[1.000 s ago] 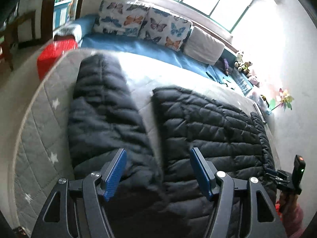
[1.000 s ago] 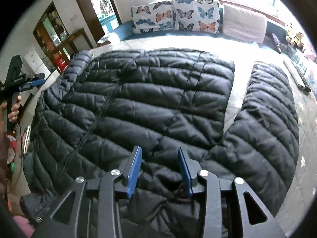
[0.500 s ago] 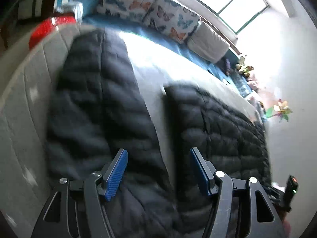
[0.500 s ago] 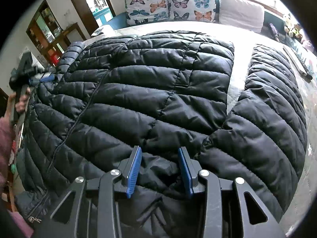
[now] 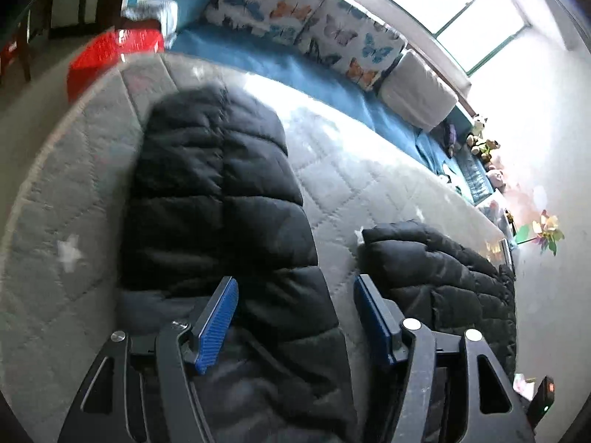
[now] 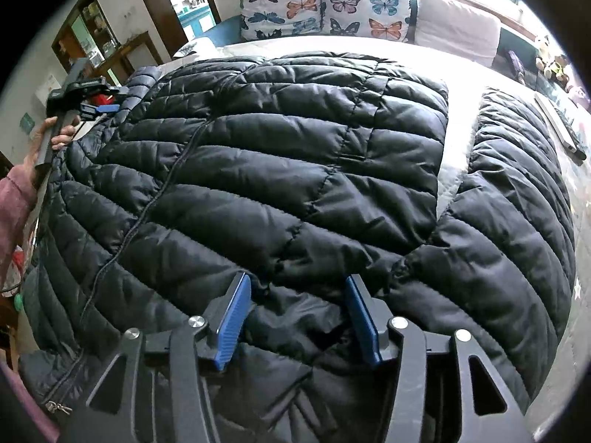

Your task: Fold large clothes

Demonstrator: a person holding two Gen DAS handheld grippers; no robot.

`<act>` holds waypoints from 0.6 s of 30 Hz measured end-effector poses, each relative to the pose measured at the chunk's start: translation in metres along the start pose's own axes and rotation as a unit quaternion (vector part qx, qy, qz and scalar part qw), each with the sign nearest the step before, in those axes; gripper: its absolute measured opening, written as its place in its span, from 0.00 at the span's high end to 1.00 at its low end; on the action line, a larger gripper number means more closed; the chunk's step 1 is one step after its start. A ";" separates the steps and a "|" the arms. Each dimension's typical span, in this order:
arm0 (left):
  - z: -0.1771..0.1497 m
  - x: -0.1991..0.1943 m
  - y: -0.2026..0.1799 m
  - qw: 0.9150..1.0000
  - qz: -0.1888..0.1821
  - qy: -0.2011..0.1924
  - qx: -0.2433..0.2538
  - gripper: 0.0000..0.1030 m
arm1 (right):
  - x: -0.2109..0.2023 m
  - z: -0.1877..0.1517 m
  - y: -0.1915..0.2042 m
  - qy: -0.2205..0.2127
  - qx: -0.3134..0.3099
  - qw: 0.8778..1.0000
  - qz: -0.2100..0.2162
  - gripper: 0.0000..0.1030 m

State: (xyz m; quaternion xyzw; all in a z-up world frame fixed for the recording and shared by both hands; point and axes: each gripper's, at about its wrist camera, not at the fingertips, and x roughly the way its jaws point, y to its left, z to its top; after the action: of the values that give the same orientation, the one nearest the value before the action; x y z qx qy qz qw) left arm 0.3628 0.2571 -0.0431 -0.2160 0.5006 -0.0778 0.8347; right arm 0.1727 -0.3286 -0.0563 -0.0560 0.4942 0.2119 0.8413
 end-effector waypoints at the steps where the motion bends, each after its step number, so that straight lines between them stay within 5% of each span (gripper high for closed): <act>1: -0.003 -0.012 0.003 1.000 0.008 -0.014 0.004 0.32 | 0.000 0.000 0.000 -0.001 0.000 1.000 0.001 0.42; 6: -0.022 -0.054 0.026 0.995 0.080 -0.054 -0.012 0.26 | 0.000 -0.003 0.000 -0.010 -0.007 1.000 0.004 0.39; 10: -0.039 -0.050 0.055 0.994 0.085 -0.031 -0.055 0.24 | 0.000 -0.004 0.002 -0.013 -0.011 1.000 -0.003 0.38; 13: -0.054 -0.037 0.076 0.994 0.040 -0.014 -0.102 0.24 | 0.001 -0.003 0.004 -0.012 -0.016 1.000 -0.009 0.37; 18: -0.063 -0.035 0.078 0.993 -0.039 -0.028 -0.110 0.30 | 0.001 -0.003 0.005 -0.011 -0.017 1.000 -0.013 0.37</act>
State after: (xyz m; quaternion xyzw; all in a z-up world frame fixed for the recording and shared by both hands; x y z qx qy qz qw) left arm 0.2841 0.3206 -0.0749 -0.3276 0.4740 -0.0488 0.8158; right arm 0.1687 -0.3249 -0.0579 -0.0744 0.4803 0.2098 0.8484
